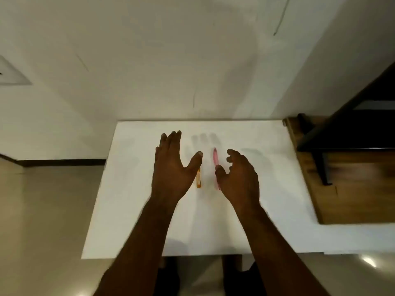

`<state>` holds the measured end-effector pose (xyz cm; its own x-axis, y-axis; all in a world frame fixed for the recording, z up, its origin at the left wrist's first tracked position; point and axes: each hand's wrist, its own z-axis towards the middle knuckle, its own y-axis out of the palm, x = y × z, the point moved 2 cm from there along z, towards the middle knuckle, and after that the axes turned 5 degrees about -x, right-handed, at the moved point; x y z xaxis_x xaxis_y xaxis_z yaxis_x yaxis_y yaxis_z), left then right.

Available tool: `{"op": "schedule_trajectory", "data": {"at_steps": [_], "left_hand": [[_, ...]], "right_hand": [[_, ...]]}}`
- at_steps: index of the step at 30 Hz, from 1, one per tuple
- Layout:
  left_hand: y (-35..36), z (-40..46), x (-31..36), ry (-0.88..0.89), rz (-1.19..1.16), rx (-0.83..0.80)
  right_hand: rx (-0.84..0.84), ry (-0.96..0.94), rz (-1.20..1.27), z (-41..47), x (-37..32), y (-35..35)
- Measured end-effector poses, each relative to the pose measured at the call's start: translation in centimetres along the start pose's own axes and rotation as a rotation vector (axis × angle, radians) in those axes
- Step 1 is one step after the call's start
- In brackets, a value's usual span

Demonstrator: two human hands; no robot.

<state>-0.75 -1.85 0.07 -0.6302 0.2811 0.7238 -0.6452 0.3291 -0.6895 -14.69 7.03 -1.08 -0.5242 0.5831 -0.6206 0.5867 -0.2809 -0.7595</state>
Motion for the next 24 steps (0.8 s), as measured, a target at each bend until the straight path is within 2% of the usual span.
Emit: {"op": "schedule_trajectory", "data": {"at_steps": [4,10,16,21,24], "left_hand": [[2.2,0.8,-2.0,-0.095,-0.062,-0.037],[3.5,2.9,-1.8,-0.131,-0.112,-0.033],[4.8,4.0,-1.9,-0.282,-0.254,-0.066],[5.0,3.8,-2.1,-0.300,-0.452,-0.138],[5.1,4.0,-2.1,-0.289,-0.475,-0.157]], "right_hand": [[-0.083,0.097,-0.018,2.7,1.7,1.8],[-0.143,0.117,-0.148,5.4,2.0,3.4],[-0.174,0.050,0.106,5.3,1.7,2.8],[-0.249,-0.058,0.274,4.6,1.0,2.6],[-0.271,-0.044,0.314,5.0,1.0,2.3]]}}
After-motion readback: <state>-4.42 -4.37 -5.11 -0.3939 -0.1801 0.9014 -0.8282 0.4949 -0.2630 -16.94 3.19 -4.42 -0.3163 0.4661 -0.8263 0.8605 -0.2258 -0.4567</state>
